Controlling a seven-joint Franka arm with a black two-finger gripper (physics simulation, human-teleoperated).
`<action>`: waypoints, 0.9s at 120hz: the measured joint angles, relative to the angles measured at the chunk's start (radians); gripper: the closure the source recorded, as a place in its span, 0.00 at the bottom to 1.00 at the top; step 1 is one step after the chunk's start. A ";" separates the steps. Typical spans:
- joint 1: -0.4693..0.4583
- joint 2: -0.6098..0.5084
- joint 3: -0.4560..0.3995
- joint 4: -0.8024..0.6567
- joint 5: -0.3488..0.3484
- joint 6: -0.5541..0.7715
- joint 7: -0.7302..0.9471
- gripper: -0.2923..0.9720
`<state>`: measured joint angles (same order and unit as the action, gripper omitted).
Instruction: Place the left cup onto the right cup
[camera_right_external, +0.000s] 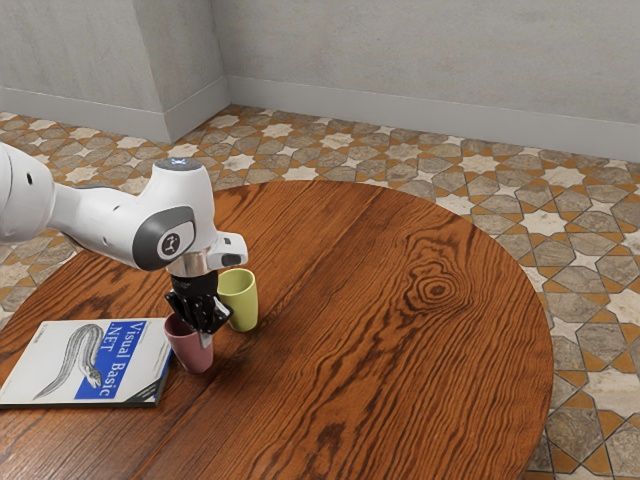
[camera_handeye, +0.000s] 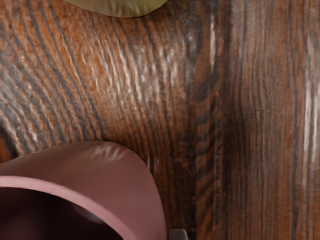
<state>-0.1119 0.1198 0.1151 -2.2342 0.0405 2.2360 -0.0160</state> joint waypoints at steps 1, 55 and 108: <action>0.000 0.000 0.000 0.000 0.000 0.000 0.000 0.84; -0.009 -0.016 -0.004 0.151 0.080 -0.138 -0.008 0.85; -0.014 -0.017 -0.011 0.350 0.118 -0.256 -0.007 0.85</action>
<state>-0.1256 0.1032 0.1039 -1.8843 0.1581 1.9797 -0.0235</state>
